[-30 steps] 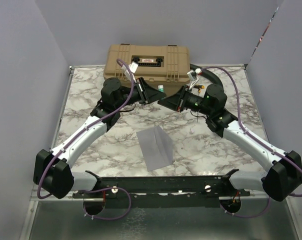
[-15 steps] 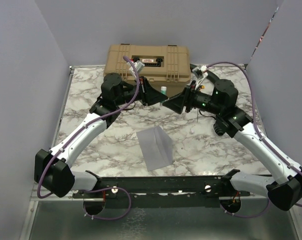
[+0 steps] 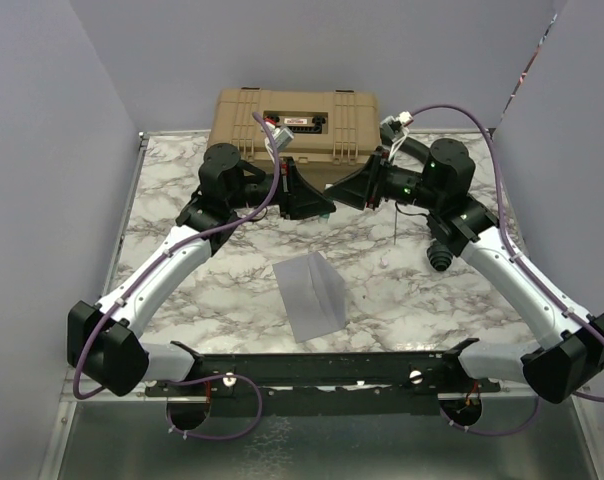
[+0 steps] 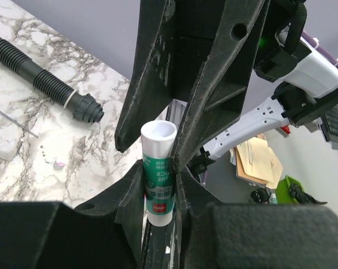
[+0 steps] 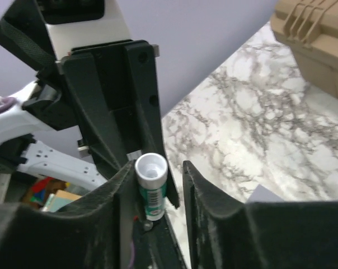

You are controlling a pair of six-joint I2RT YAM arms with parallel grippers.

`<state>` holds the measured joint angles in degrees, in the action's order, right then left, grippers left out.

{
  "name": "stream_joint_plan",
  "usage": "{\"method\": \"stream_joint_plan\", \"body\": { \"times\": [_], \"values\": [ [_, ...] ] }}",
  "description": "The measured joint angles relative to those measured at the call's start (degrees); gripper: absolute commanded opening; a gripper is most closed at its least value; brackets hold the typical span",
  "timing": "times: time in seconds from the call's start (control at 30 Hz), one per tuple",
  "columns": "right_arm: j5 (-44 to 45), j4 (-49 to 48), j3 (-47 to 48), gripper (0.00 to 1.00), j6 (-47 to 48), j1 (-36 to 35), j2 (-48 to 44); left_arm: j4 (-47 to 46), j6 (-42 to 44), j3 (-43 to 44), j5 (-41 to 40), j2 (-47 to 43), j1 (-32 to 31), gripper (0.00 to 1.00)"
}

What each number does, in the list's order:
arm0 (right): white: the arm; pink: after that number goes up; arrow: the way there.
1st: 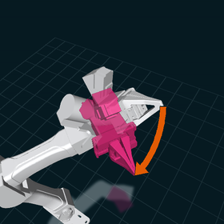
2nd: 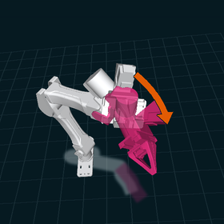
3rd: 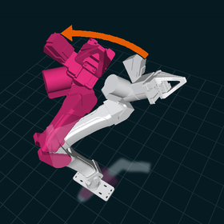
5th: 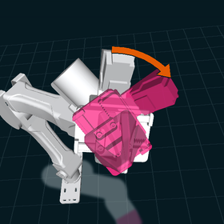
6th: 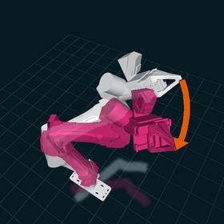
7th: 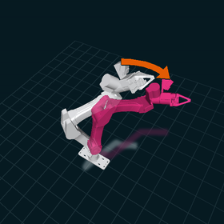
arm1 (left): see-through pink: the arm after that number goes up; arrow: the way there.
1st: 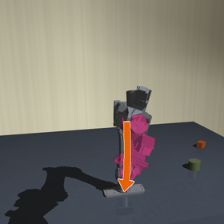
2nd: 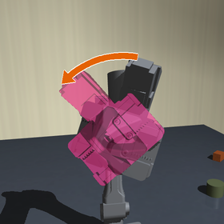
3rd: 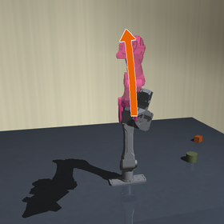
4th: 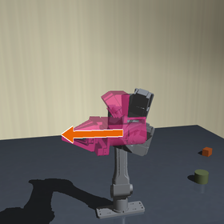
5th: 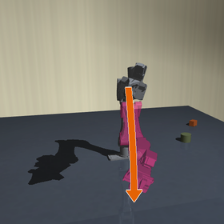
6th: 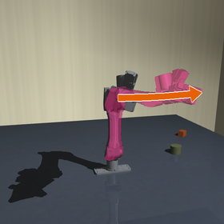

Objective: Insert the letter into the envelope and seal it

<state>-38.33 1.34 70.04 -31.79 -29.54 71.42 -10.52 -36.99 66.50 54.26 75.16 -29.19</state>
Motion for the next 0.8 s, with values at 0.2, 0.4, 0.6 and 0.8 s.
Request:
{"method": "stream_joint_plan", "body": {
  "times": [0.2,0.4,0.6,0.8],
  "values": [
    [-1.31,-3.98,-0.31,0.15,-3.08,-0.02,0.15,-0.39,-0.07,0.13,0.37,-0.07,-0.09,0.0],
    [2.71,-3.34,0.17,0.0,-4.61,-0.33,1.64,1.88,2.12,0.13,-5.2,-0.48,-0.13,0.0],
    [26.49,8.66,7.15,0.0,-9.46,-4.81,7.74,3.61,7.8,-2.58,-24.3,-0.66,-0.35,0.0],
    [38.05,27.45,21.57,0.07,-19.12,-7.21,19.69,1.81,12.26,-7.69,-37.2,-0.42,-1.9,0.0]
  ]
}}
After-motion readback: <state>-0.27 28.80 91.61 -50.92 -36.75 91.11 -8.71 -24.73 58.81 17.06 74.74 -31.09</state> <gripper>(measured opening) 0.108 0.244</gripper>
